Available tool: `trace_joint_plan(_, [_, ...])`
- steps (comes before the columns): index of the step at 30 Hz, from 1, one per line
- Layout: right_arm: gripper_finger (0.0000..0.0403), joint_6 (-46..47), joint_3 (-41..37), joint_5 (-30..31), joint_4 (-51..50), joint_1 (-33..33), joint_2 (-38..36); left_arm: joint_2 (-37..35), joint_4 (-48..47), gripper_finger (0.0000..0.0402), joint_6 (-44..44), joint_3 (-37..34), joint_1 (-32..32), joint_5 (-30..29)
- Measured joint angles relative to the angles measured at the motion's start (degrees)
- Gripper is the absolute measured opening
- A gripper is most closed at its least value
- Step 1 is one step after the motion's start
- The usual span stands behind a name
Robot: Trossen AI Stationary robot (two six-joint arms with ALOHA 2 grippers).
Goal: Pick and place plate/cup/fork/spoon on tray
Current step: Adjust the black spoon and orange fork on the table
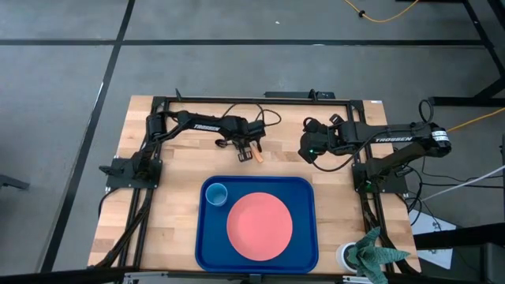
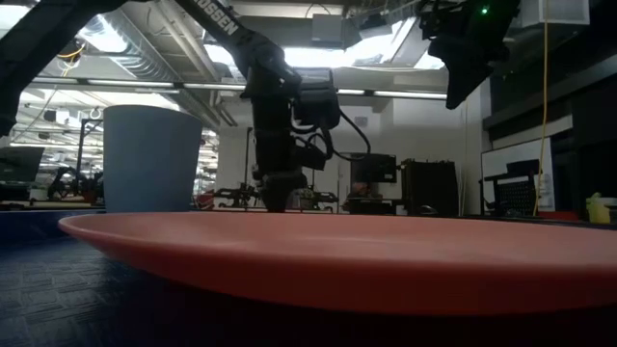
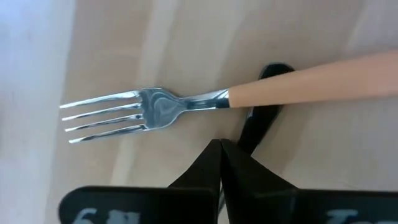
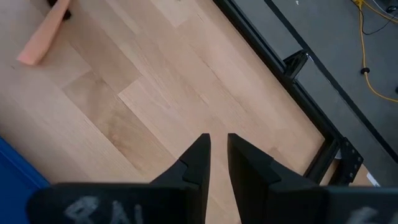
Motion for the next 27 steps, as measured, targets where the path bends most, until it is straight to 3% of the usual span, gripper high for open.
trace_joint_plan(15, [0.0060,0.0,0.0,0.0,0.0,0.0,0.0,0.0,-4.2,0.0000,-3.2,0.2,-4.5,-1.6])
trace_joint_plan(27, [0.0060,0.0,0.0,0.0,0.0,0.0,0.0,-0.7,-8.4,0.0000,0.0,6.4,-4.2,0.9])
